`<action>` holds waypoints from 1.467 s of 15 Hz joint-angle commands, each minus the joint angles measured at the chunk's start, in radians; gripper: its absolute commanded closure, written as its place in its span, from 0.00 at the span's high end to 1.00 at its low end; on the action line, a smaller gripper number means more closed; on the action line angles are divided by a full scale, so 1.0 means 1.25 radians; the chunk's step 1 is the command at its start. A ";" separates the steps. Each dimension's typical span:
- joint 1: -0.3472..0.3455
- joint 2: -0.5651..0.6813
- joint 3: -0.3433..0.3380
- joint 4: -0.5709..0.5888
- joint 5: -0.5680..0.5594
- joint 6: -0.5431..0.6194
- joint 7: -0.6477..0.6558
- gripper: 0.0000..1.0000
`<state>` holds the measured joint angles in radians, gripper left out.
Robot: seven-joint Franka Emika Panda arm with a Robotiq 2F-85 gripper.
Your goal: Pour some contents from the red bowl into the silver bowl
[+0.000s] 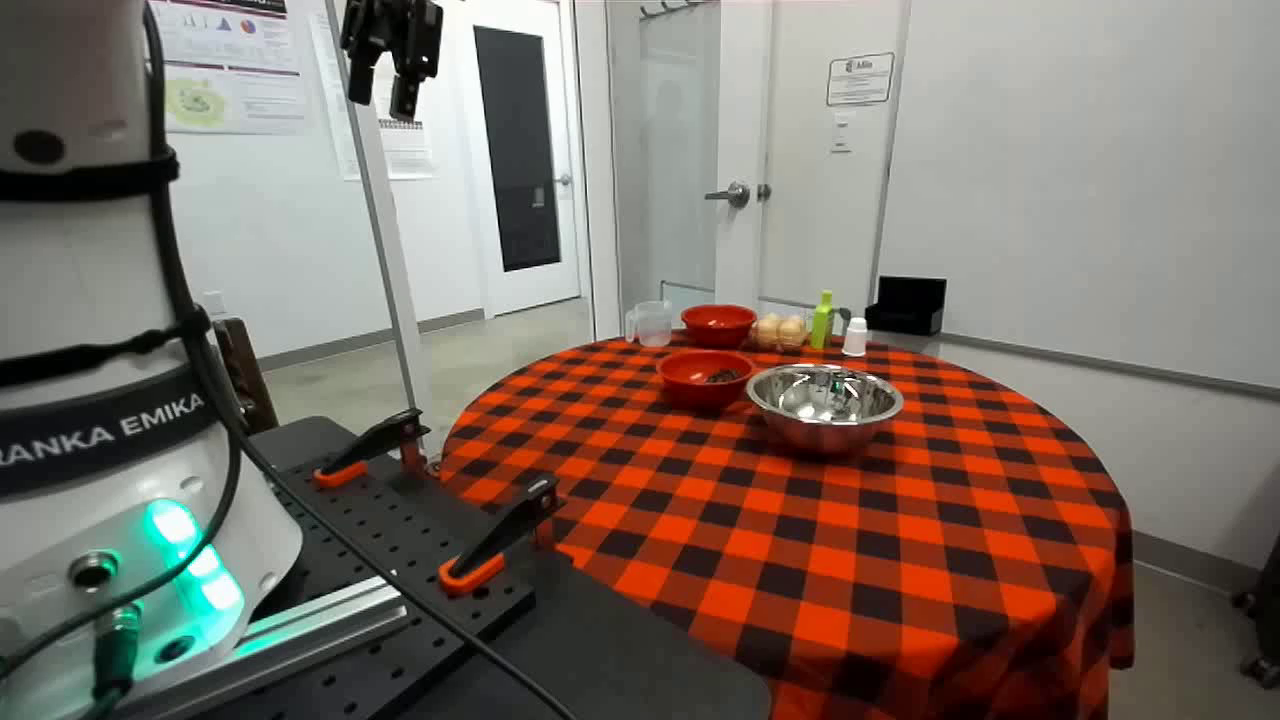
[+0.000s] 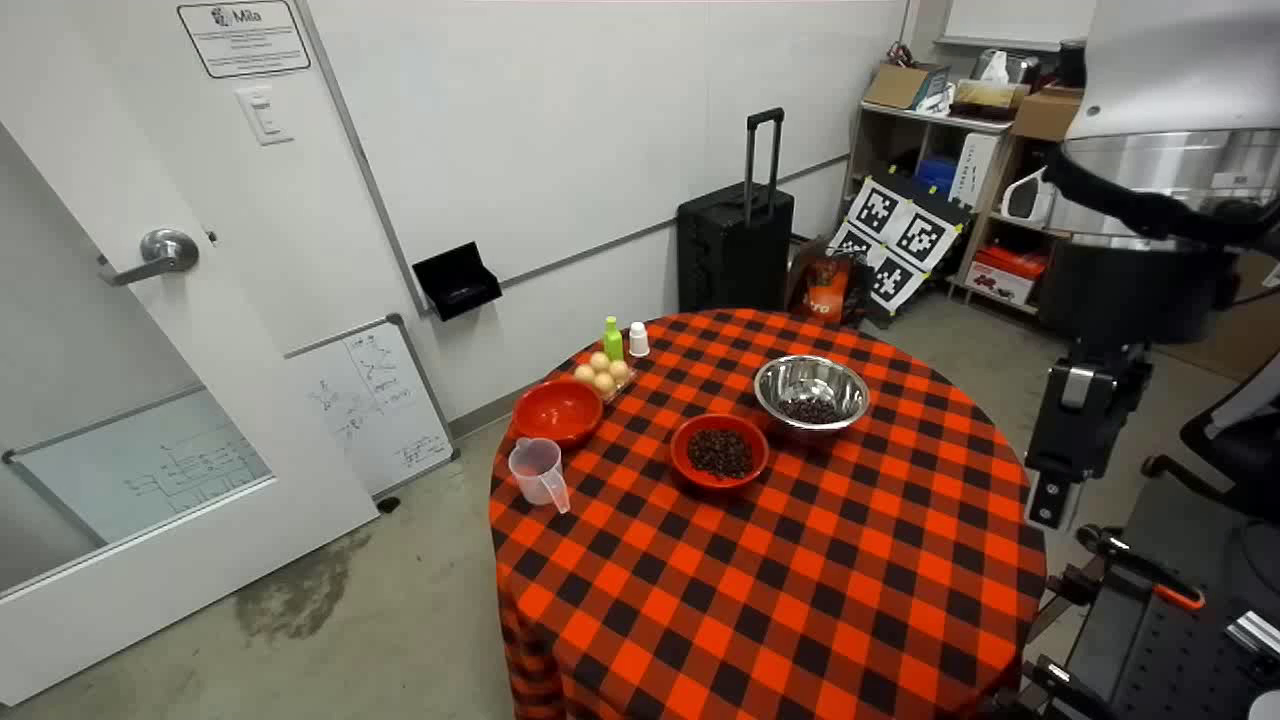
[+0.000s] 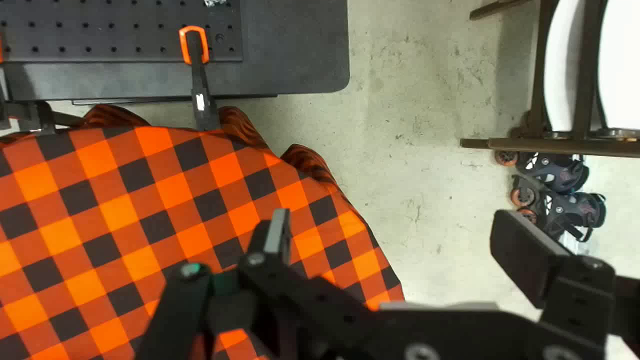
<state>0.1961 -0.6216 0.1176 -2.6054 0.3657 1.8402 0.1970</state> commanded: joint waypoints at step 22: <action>-0.038 0.548 0.034 0.329 -0.252 0.250 -0.052 1.00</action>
<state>0.1584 -0.1027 0.1556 -2.3373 0.1076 2.1118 0.1176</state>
